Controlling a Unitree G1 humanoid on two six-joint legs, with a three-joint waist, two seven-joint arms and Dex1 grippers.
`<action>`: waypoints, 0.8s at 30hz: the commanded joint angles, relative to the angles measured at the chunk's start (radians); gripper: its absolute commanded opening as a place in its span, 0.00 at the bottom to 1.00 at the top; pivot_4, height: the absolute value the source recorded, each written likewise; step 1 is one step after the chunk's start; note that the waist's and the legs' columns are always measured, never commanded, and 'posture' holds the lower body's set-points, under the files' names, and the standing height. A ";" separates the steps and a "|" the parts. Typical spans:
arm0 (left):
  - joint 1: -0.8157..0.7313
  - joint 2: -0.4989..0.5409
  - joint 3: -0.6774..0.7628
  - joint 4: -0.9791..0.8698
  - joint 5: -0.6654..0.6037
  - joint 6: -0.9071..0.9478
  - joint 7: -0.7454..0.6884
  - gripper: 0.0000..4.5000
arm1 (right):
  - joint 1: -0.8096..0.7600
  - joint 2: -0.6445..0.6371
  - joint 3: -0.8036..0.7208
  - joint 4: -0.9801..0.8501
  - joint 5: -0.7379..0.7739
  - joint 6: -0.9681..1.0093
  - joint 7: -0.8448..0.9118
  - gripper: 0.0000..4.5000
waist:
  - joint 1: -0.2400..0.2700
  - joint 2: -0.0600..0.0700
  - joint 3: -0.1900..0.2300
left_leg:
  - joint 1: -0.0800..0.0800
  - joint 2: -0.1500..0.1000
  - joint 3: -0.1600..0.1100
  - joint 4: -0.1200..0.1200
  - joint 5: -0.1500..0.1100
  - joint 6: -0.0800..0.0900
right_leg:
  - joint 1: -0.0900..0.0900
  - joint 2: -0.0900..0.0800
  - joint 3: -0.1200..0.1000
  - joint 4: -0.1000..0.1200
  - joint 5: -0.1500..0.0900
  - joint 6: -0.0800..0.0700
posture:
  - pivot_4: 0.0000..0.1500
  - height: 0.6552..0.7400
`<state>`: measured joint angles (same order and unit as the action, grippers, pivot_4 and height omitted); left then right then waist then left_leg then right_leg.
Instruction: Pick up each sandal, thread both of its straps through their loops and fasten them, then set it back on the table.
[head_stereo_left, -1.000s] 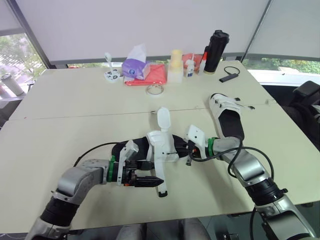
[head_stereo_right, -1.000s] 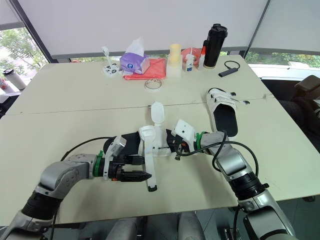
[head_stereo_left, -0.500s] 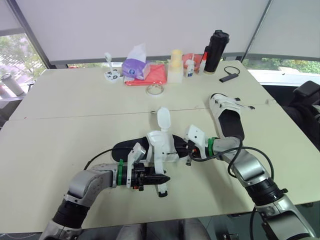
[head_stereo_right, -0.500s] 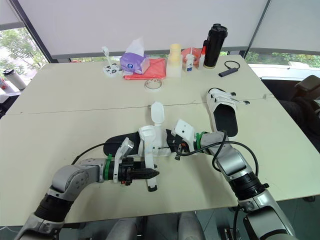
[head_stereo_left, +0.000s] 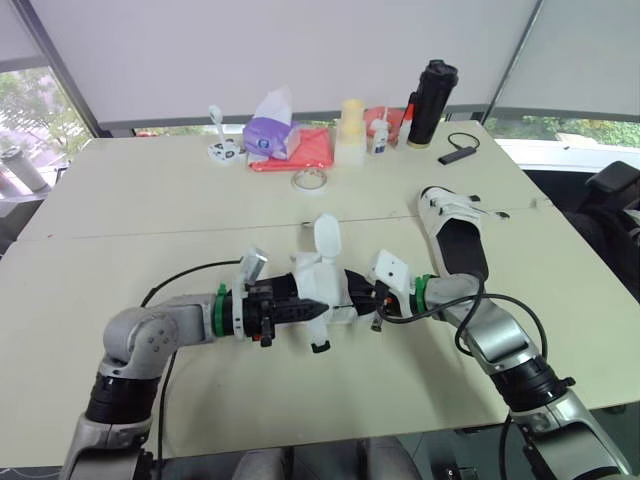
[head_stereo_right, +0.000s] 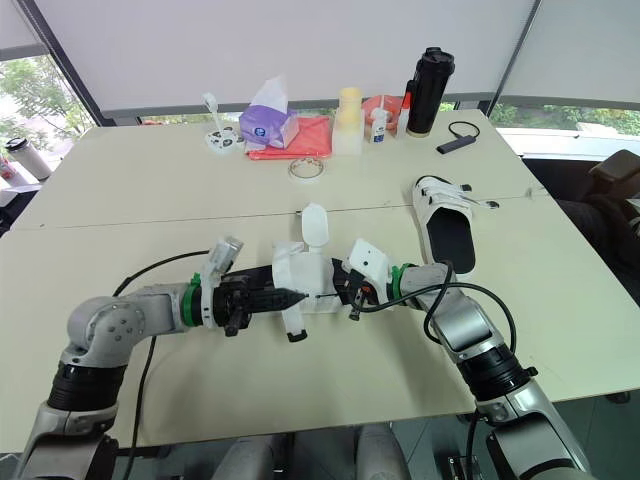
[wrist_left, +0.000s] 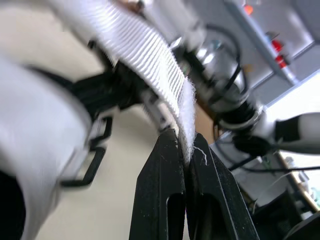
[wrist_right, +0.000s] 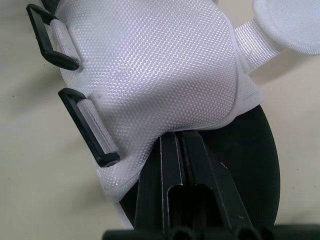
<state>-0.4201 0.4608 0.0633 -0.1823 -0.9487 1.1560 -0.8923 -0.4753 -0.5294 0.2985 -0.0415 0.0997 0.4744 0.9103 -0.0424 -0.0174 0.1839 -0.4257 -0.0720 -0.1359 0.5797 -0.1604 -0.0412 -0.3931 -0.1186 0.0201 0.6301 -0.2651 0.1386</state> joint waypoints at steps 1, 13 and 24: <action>-0.104 0.020 0.036 0.094 -0.006 -0.009 -0.008 0.01 | 0.018 0.007 0.031 0.033 -0.030 0.017 -0.013 0.00 | 0.002 0.000 0.000 | 0.000 0.000 0.000 0.000 0.000 0.000 | 0.000 0.000 0.000 0.000 0.000 0.000 | 1.00 0.88; -0.372 0.043 -0.122 0.518 0.238 -0.222 -0.229 0.01 | 0.022 0.004 0.034 0.027 -0.033 0.016 -0.014 0.00 | 0.001 0.000 0.000 | 0.000 -0.001 0.004 0.000 0.002 -0.003 | 0.000 0.001 -0.001 0.000 0.000 0.000 | 1.00 0.88; -0.418 -0.006 -0.156 0.588 0.295 -0.229 -0.339 0.01 | 0.031 0.000 0.035 0.011 -0.037 0.025 -0.017 0.00 | 0.000 0.000 0.000 | 0.000 -0.001 0.003 -0.001 0.002 -0.003 | 0.000 0.001 -0.001 0.000 0.001 0.000 | 1.00 0.88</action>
<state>-0.8162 0.4535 -0.1040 0.4189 -0.6531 0.9282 -1.2166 -0.4711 -0.5288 0.3034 -0.0542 0.0911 0.4740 0.9024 -0.0425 -0.0179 0.1841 -0.4261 -0.0726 -0.1327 0.5792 -0.1588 -0.0438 -0.3935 -0.1180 0.0193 0.6301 -0.2645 0.1390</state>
